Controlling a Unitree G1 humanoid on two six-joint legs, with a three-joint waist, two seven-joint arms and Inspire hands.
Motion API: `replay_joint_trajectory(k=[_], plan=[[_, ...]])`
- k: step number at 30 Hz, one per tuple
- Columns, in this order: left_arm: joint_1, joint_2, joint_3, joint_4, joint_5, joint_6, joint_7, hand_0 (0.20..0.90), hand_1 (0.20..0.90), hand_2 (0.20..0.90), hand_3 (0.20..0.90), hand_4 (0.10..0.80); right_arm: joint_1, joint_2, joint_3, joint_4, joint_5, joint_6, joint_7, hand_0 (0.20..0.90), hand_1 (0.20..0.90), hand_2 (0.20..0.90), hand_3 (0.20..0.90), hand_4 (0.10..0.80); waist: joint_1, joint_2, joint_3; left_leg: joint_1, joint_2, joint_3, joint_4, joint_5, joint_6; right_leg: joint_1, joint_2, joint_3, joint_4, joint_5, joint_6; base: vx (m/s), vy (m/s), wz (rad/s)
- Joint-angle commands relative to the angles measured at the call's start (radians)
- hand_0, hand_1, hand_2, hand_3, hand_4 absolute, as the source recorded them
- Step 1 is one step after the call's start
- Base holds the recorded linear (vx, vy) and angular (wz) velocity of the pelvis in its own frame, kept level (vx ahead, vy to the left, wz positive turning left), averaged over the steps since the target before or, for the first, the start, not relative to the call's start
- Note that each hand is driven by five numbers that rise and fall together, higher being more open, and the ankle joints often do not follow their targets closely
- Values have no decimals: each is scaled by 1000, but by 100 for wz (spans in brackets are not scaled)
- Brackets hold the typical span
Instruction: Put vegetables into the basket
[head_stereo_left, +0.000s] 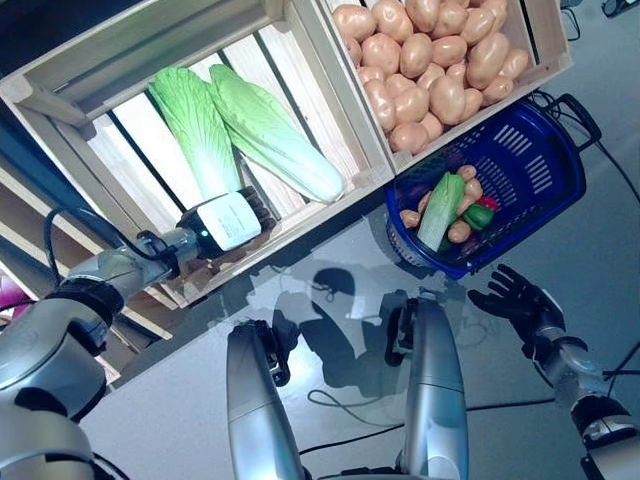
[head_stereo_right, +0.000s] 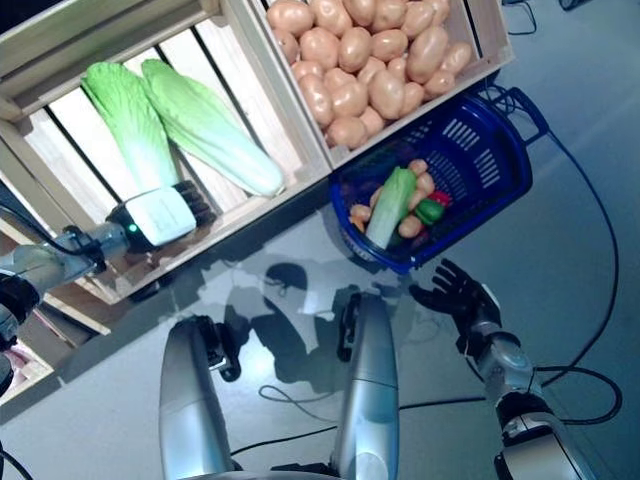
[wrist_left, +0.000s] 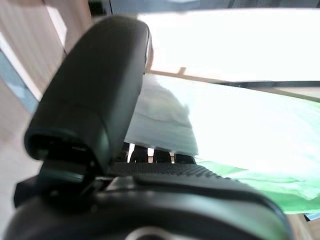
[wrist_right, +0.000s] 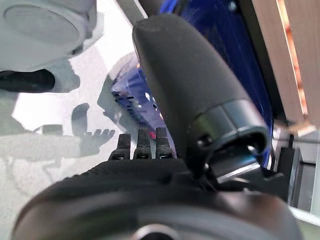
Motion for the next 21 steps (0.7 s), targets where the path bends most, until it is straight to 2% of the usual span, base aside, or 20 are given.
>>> replay_joint_trajectory(k=[1,10,17,21], plan=[[-43,100,-27,90,-44,31,-123,300,300,300,300,400,28,-92,-95,-18,74,-58,39,900,900,900,900,800,-13,22,-33,36,29,19,-16,-86,-9,78,-54,-9,-95,52,41,-14,-33,-3],[-24,94,-23,114,4,-22,-52,300,300,300,300,400,-4,-65,-60,-21,77,-63,62,900,900,900,900,800,-10,28,-66,118,26,42,-86,-64,0,164,-53,-34,-163,58,39,9,-22,-3],[7,91,-18,113,16,-73,-21,300,300,300,300,400,-13,-48,-51,-22,79,-83,45,900,900,900,900,800,-13,39,-92,253,28,91,-237,-15,11,293,-41,-39,-300,91,45,15,-30,-1],[25,76,-26,128,-62,-98,35,300,300,300,300,400,-30,-35,-34,7,90,-91,51,900,900,900,900,800,-15,47,-110,356,29,118,-360,30,10,387,-38,-34,-403,123,43,11,-34,-5]])
